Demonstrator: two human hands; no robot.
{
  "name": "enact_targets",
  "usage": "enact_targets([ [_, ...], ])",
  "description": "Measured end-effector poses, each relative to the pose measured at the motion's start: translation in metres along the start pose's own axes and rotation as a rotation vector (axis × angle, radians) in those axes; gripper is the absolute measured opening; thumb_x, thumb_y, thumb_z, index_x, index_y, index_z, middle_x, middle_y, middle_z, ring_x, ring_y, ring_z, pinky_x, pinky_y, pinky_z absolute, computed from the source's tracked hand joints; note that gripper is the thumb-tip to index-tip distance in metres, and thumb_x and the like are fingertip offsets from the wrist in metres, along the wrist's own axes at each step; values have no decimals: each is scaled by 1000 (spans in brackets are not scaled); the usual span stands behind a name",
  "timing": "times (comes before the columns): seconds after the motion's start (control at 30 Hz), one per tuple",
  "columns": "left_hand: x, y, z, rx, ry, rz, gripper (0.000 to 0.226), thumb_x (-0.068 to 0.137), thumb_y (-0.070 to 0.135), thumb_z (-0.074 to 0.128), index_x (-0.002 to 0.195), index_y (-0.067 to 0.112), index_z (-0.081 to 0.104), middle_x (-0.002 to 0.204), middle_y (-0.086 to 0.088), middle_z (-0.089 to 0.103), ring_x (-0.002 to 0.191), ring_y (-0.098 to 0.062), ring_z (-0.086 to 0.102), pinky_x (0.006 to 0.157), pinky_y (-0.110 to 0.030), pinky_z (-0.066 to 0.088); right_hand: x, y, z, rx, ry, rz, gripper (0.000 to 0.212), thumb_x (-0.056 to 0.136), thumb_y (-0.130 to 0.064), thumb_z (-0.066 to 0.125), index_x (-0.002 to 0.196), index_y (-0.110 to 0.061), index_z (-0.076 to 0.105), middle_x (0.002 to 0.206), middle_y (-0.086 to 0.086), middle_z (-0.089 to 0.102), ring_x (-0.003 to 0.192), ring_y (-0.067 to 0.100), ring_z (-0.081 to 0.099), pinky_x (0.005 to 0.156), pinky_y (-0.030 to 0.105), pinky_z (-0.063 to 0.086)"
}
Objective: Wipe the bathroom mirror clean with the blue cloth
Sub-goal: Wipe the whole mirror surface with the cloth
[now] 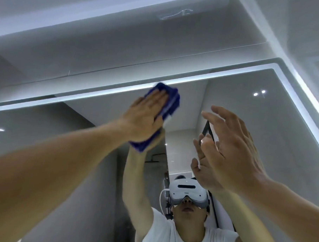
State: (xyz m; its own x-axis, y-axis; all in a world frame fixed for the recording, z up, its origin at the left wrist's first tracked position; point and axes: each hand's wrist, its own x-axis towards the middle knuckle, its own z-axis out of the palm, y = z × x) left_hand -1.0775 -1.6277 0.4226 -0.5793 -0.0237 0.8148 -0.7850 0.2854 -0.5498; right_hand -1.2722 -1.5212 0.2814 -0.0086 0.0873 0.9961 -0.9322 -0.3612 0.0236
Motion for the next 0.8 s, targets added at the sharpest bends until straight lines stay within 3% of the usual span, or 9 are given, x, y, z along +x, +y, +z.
enact_targets([
  [0.13,75,-15,-17,-154,-60,-255,63,102,37,19,158,21,-5,166,6,-7,151,-10,-8,123,-43,3,-1,1,-2,-16,-3,0,56,85,-33,38,140,-22,44,151,-4,32,137,11,26,109,33,25],
  [0.27,66,-1,-13,-140,-19,-266,64,101,36,20,158,22,-7,166,6,-8,151,-9,-11,123,-42,1,0,4,-8,-4,-2,15,56,85,-33,38,140,-23,44,152,-5,31,137,11,26,111,37,28],
  [0.37,19,28,0,-33,38,-163,62,104,41,16,157,22,-9,166,4,-11,150,-9,-15,123,-41,-1,-1,2,-12,19,18,31,55,85,-33,40,139,-24,44,151,-6,31,135,10,26,110,37,29],
  [0.47,-47,57,11,28,-10,72,65,100,49,15,153,24,-13,164,3,-11,149,-11,-18,123,-43,-2,-2,-4,-14,32,27,25,54,86,-32,42,139,-23,44,150,-5,31,135,9,27,109,36,30],
  [0.57,-126,84,26,83,-46,284,70,96,50,33,156,20,12,163,-2,12,152,-20,7,121,-48,11,-5,-11,-15,53,26,19,55,86,-30,42,139,-21,45,150,-3,33,135,12,30,109,40,34],
  [0.67,-170,90,36,142,-68,410,65,96,51,41,154,22,30,161,2,27,151,-18,17,118,-45,13,-11,-19,-13,69,32,-7,53,86,-28,43,138,-19,46,149,0,35,133,15,34,105,45,38],
  [0.8,-154,67,25,126,-118,500,60,102,44,30,157,23,18,163,4,20,152,-15,10,119,-44,10,-17,-20,-11,34,0,-35,51,86,-27,44,137,-18,47,148,1,36,133,18,36,104,48,39],
])
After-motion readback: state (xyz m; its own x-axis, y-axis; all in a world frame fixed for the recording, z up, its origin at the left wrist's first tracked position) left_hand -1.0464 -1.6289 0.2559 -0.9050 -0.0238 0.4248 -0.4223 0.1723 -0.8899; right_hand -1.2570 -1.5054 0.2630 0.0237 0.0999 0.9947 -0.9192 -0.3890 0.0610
